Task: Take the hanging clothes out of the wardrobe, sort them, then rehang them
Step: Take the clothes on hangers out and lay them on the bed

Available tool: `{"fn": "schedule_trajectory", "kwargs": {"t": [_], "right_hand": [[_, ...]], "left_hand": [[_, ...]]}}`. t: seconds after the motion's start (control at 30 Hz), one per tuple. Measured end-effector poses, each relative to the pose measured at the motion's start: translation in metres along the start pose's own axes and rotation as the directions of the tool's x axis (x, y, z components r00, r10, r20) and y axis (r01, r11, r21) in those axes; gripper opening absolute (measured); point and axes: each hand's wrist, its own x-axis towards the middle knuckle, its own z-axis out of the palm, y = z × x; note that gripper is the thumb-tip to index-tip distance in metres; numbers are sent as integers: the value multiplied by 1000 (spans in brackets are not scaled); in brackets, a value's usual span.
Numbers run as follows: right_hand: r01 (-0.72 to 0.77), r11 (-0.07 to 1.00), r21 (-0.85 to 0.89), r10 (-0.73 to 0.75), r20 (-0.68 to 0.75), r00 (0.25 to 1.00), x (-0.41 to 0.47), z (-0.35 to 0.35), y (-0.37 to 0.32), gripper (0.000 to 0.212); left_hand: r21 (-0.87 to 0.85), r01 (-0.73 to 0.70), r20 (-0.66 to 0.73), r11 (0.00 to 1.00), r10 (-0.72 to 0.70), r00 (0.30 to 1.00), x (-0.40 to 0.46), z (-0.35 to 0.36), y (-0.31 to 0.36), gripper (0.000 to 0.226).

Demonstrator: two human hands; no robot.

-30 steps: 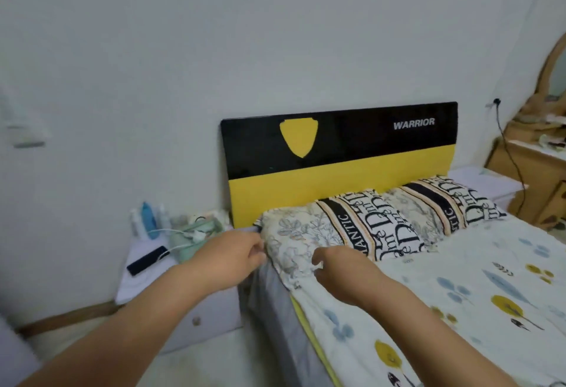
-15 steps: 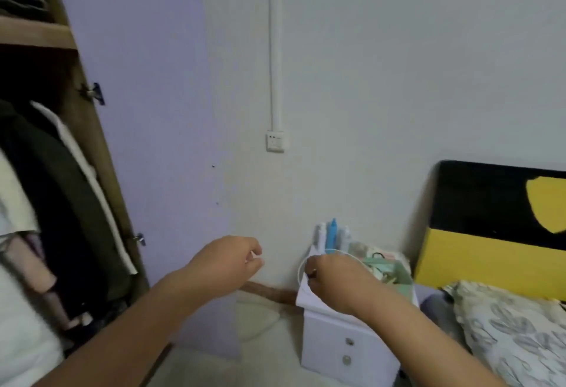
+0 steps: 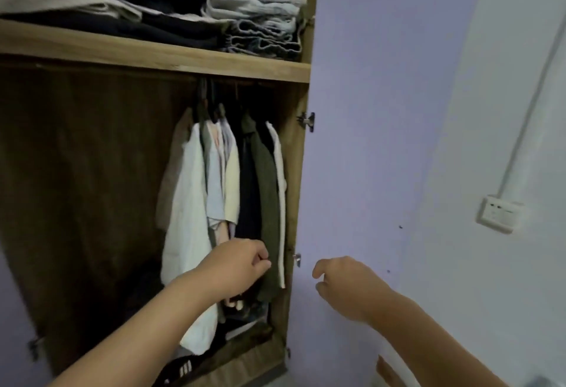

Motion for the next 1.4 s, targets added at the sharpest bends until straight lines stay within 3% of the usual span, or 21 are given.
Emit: {"fn": "schedule_trajectory", "kwargs": {"t": [0.17, 0.4, 0.67, 0.83, 1.07, 1.17, 1.4], "right_hand": [[167, 985, 42, -167, 1, 986, 73, 2, -38, 29], [301, 933, 196, -302, -24, 953, 177, -10, -99, 30], [320, 844, 431, -211, -281, 936, 297, -43, -163, 38], [322, 754, 573, -131, -349, 928, 362, -53, -193, 48], [300, 765, 569, -118, -334, 935, 441, -48, -224, 67], [285, 673, 682, -99, -299, 949, 467, -45, -232, 68], [189, 297, 936, -13, -194, 981, 508, -31, -264, 63]], "left_hand": [[10, 172, -66, 985, -171, 983, 17, -19, -59, 31], [-47, 289, -179, 956, -292, 939, 70, -63, -147, 31], [-89, 296, -305, 951, -309, 901, 143, -114, -221, 28], [-137, 271, -338, 953, -302, 891, 180, -130, -249, 26], [-146, 273, -393, 951, -309, 866, 219, -146, -287, 25], [-171, 282, -434, 944, -329, 839, 232, -154, -302, 26], [-258, 317, -479, 913, -406, 778, 245, -160, -336, 24]]}}
